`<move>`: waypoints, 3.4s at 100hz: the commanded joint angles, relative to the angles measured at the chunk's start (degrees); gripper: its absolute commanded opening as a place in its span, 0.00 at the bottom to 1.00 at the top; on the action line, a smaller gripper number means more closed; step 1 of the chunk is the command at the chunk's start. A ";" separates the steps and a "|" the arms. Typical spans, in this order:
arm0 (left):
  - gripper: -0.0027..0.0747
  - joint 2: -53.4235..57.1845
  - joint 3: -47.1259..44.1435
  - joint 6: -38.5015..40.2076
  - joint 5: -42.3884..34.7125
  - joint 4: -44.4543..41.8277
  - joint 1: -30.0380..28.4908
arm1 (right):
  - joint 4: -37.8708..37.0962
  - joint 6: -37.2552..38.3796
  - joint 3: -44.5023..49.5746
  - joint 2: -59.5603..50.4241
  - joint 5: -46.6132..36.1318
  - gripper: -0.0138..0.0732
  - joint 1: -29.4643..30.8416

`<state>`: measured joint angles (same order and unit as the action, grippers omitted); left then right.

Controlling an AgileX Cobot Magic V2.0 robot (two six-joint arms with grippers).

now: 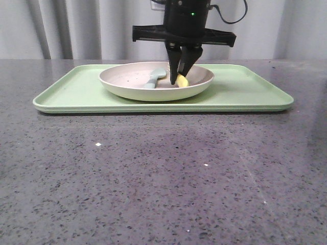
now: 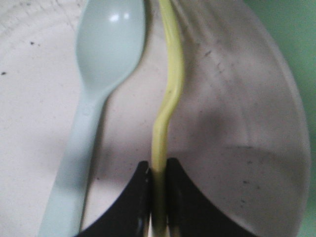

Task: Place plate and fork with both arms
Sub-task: 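Lift the yellow fork out of the plate with the right gripper, then lower the fork onto the tray beside the plate and release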

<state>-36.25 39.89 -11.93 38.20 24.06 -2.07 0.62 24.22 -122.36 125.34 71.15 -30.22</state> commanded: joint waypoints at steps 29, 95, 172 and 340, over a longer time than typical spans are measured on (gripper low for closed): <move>0.48 0.17 1.39 0.30 -3.96 1.17 0.13 | -8.73 -5.84 -5.85 -9.93 5.92 0.10 0.74; 0.48 0.17 1.39 0.30 -3.73 1.17 0.14 | -7.29 -7.66 5.30 -17.27 6.03 0.10 11.10; 0.48 0.17 1.39 0.30 -3.73 1.17 0.14 | -0.62 -7.66 14.14 -12.94 1.39 0.11 11.24; 0.48 0.17 1.39 0.30 -3.73 1.17 0.14 | -4.24 -7.61 49.81 -56.72 -18.55 0.57 11.19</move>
<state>-36.25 39.89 -11.93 38.20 24.06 -2.07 -2.44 17.24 -74.43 73.56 57.48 -19.18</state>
